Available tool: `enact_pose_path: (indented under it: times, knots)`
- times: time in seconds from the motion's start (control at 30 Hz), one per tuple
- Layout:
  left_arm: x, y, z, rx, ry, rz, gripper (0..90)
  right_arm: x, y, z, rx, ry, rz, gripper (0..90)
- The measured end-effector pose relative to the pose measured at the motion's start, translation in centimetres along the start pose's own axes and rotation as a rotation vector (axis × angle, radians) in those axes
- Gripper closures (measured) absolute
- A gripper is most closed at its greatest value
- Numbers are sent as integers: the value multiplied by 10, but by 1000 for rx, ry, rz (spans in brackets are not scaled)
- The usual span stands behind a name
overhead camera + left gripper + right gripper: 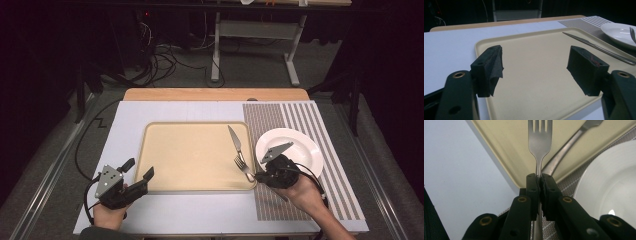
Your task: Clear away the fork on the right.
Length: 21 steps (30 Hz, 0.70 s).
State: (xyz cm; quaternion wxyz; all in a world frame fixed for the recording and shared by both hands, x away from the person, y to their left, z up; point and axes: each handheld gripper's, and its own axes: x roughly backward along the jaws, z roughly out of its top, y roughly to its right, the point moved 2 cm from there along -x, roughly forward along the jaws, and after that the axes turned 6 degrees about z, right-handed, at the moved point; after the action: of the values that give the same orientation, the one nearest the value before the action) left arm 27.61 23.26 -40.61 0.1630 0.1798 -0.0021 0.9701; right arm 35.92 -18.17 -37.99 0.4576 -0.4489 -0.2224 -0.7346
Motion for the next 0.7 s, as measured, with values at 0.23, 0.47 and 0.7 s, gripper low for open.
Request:
enact_pose_path:
  times: [0.23, 0.47, 0.7]
  knots:
    - [0, 0, 0, -1, 1, 2, 293, -4, 0, 16, -10, 8, 10, 862]
    - [1, -2, 0, 3, 5, 12, 293, -6, 2, 27, -25, 17, 22, 861]
    - [1, -3, 0, 1, 1, 5, 293, -12, 4, 42, -30, 11, 28, 862]
